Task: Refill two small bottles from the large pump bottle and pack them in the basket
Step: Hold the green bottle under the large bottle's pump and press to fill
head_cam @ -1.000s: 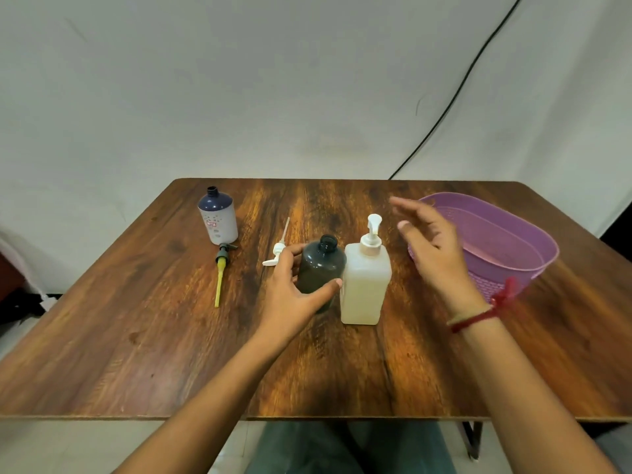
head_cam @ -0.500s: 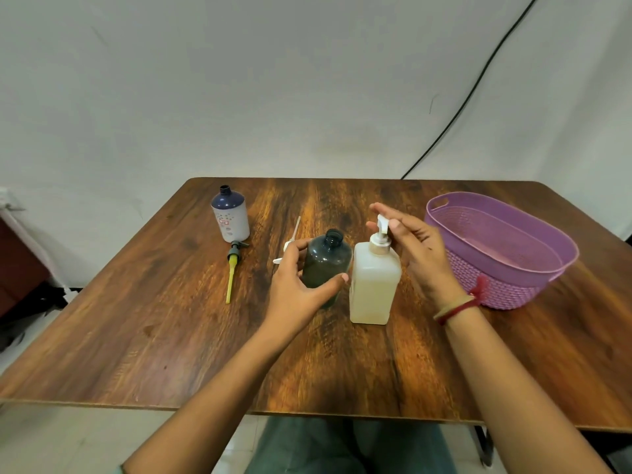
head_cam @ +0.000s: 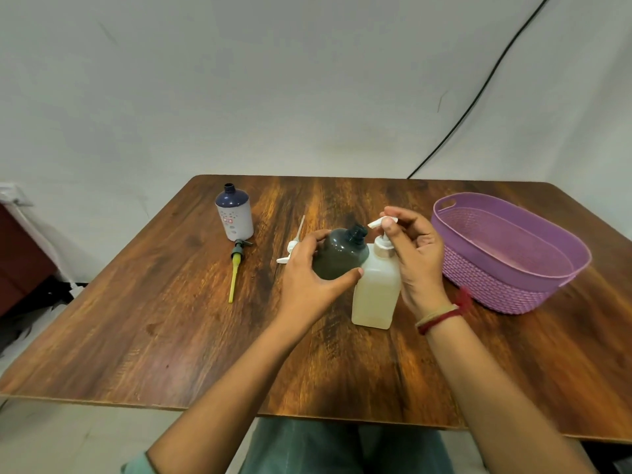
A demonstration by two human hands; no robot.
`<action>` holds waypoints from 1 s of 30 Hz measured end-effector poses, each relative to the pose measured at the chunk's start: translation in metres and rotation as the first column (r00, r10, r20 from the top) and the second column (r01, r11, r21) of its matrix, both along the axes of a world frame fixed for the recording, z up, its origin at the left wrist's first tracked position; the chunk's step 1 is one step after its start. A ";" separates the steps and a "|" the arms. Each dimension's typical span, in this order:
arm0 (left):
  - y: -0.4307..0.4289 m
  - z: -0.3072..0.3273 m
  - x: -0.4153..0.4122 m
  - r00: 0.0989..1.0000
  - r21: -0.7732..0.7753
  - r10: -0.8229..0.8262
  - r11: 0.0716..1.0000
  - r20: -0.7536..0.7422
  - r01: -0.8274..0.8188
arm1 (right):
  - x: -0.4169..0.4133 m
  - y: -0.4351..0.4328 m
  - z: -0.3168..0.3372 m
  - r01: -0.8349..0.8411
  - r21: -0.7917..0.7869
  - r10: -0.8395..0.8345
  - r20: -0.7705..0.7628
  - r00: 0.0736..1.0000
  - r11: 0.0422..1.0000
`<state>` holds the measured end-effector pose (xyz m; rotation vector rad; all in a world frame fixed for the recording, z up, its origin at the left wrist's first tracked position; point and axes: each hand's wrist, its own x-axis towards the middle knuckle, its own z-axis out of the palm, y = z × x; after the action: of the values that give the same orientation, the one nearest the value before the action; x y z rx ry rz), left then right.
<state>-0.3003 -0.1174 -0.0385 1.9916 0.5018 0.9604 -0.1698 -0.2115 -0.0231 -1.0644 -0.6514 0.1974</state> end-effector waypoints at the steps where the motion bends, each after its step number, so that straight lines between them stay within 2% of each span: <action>1: 0.001 0.001 0.000 1.000 0.014 -0.010 1.000 -0.007 0.010 | 0.000 0.000 0.000 -0.005 0.010 0.006 -0.013 1.000 1.000; 7: 0.010 0.007 0.006 0.997 0.047 -0.065 0.997 -0.053 0.067 | 0.002 0.000 0.003 0.003 0.014 -0.004 0.055 0.998 1.000; 10: 0.016 0.010 0.006 0.989 0.029 -0.125 0.991 -0.084 0.128 | 0.002 0.001 0.002 0.052 -0.004 -0.051 0.151 0.987 0.999; 14: 0.028 0.017 0.002 0.950 -0.118 -0.276 0.958 -0.149 0.260 | 0.002 0.004 -0.002 0.163 -0.029 -0.147 0.303 0.942 0.986; 17: 0.034 0.021 -0.003 0.915 -0.251 -0.392 0.899 -0.096 0.359 | -0.001 0.007 -0.003 0.232 -0.026 -0.206 0.374 0.904 0.972; 19: 0.035 0.026 -0.004 0.911 -0.285 -0.408 0.882 -0.060 0.376 | -0.003 0.011 -0.003 0.239 -0.025 -0.211 0.391 0.896 0.971; 24: 0.036 0.033 0.001 0.921 -0.245 -0.378 0.905 -0.092 0.347 | -0.005 0.015 -0.002 0.218 0.002 -0.203 0.369 0.907 0.976; 27: 0.032 0.035 0.001 0.905 -0.368 -0.422 0.850 -0.048 0.377 | -0.004 0.013 -0.002 0.228 0.012 -0.217 0.355 0.909 0.974; 30: 0.030 0.034 0.002 0.852 -0.576 -0.523 0.692 0.014 0.434 | -0.004 0.011 -0.004 0.283 0.015 -0.270 0.351 0.897 0.959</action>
<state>-0.2980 -0.0878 -0.0043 1.5264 0.2679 0.2723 -0.1737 -0.2010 -0.0273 -1.2271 -0.8071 -0.2363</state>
